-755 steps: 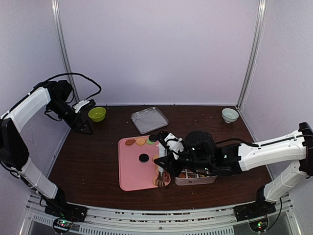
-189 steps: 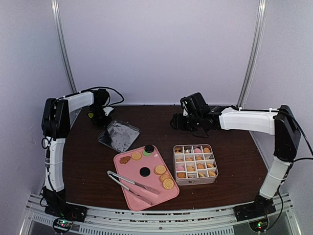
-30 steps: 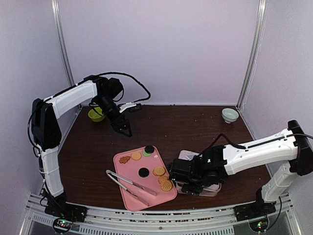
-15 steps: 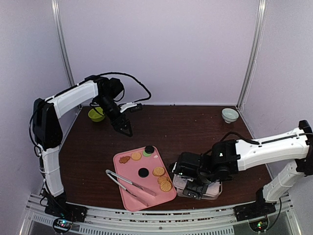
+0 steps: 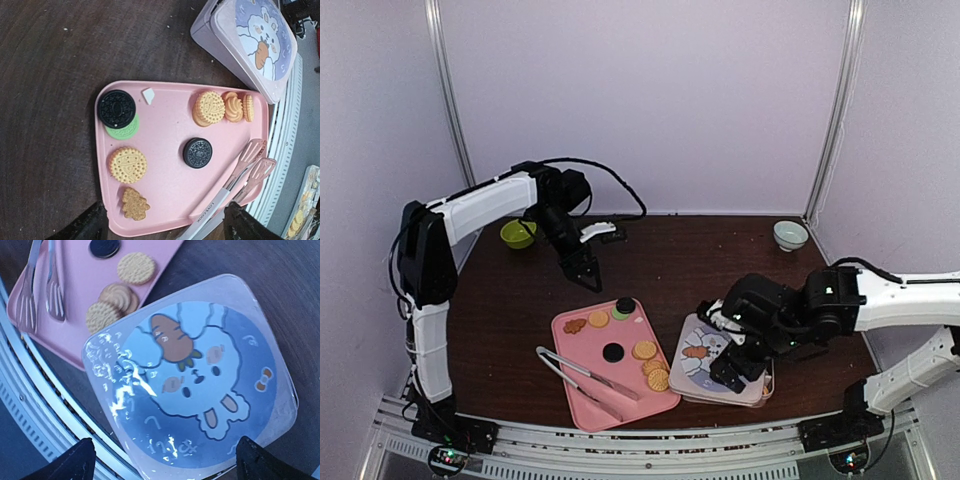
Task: Pack the cookies
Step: Place the box lid on the packing box, then adjust the box lid on the packing box.
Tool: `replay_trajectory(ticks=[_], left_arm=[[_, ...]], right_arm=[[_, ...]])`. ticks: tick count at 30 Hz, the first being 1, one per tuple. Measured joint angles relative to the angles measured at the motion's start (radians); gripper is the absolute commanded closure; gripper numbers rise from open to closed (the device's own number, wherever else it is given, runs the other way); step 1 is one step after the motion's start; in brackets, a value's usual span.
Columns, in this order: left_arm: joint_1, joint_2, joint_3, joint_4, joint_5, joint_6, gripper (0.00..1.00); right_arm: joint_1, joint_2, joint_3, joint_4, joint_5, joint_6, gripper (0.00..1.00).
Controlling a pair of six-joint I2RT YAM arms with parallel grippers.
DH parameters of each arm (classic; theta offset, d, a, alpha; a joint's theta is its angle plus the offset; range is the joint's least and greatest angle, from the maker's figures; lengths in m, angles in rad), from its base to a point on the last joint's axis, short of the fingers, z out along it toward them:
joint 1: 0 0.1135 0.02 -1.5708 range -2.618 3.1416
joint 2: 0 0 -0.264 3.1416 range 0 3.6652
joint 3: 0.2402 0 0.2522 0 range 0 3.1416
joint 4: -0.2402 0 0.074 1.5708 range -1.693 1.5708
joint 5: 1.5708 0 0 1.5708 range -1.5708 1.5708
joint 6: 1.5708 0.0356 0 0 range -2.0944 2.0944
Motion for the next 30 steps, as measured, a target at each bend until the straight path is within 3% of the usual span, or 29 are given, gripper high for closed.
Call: replay_trajectory(ticks=[8, 17, 30], left_arm=[[-0.134, 0.067, 0.004, -0.004, -0.027, 0.037, 0.22], [-0.233, 0.177, 0.141, -0.024, -0.045, 0.048, 0.24], [-0.304, 0.28, 0.246, -0.021, -0.065, 0.048, 0.26]], right_arm=[[-0.311, -0.127, -0.152, 0.042, -0.061, 0.243, 0.11], [-0.399, -0.216, -0.333, 0.082, -0.149, 0.394, 0.05], [-0.536, -0.285, -0.488, 0.326, -0.366, 0.466, 0.08]])
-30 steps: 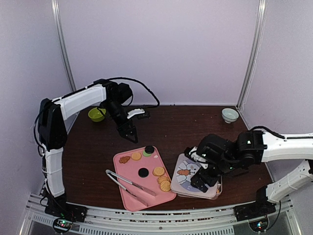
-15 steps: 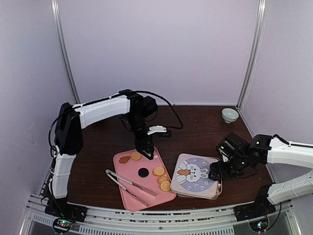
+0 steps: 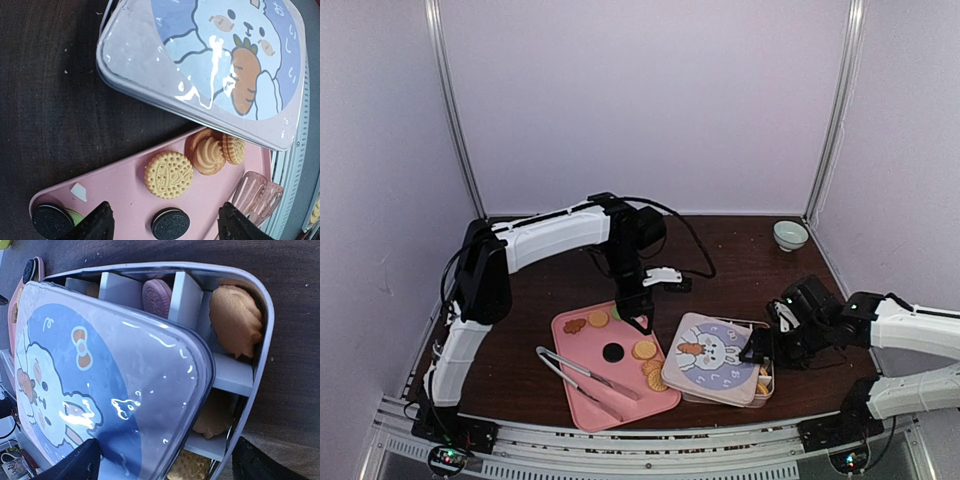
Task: Pack the cookies
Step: Adjust the box lid on the packing box.
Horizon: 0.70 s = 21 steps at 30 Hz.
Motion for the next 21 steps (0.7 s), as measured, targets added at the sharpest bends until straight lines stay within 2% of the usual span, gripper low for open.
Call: replay_trajectory(ticks=[9, 21], left_arm=[[-0.02, 0.027, 0.027, 0.011, -0.021, -0.001, 0.28], [-0.059, 0.059, 0.029, 0.025, -0.033, -0.005, 0.29]], right_arm=[[-0.01, -0.026, -0.039, 0.052, -0.053, 0.027, 0.09], [-0.016, -0.02, -0.057, 0.091, -0.082, 0.09, 0.16]])
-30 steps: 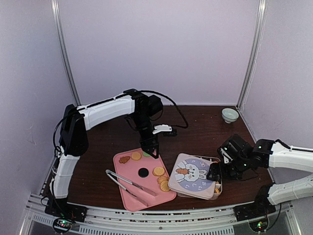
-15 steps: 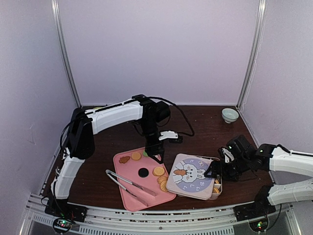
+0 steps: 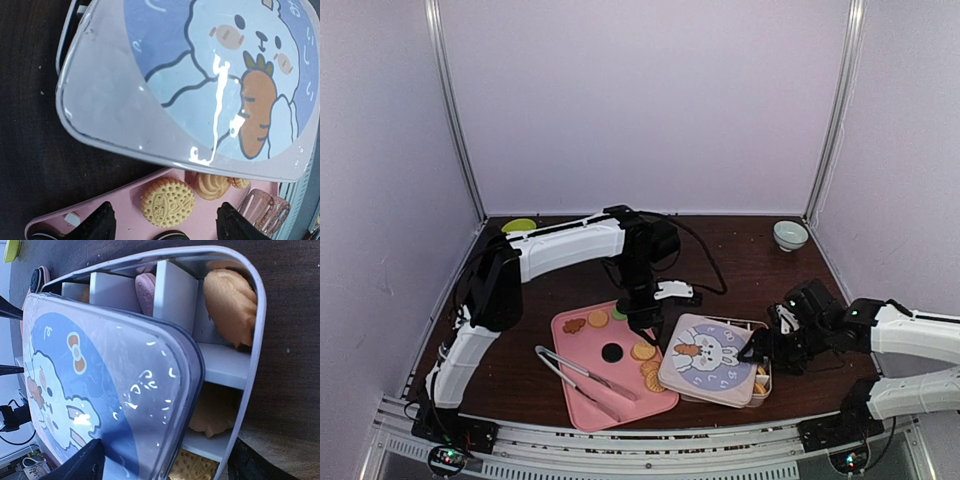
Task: Pack the cookies
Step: Adjust the box lid on the packing box.
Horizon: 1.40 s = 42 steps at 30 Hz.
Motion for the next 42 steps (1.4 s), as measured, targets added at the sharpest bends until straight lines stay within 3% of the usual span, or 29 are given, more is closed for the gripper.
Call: replay_trajectory(ticks=[21, 35, 42], left_arm=[[0.023, 0.001, 0.006, -0.008, -0.07, -0.011, 0.31], [0.033, 0.012, 0.03, 0.005, -0.095, -0.034, 0.31], [0.05, 0.014, 0.029, 0.01, -0.096, -0.038, 0.29]], right_arm=[[0.006, 0.237, 0.087, 0.174, -0.103, 0.074, 0.21], [0.008, 0.27, 0.134, 0.182, -0.111, 0.065, 0.15], [0.007, 0.232, 0.168, 0.121, -0.108, 0.008, 0.07]])
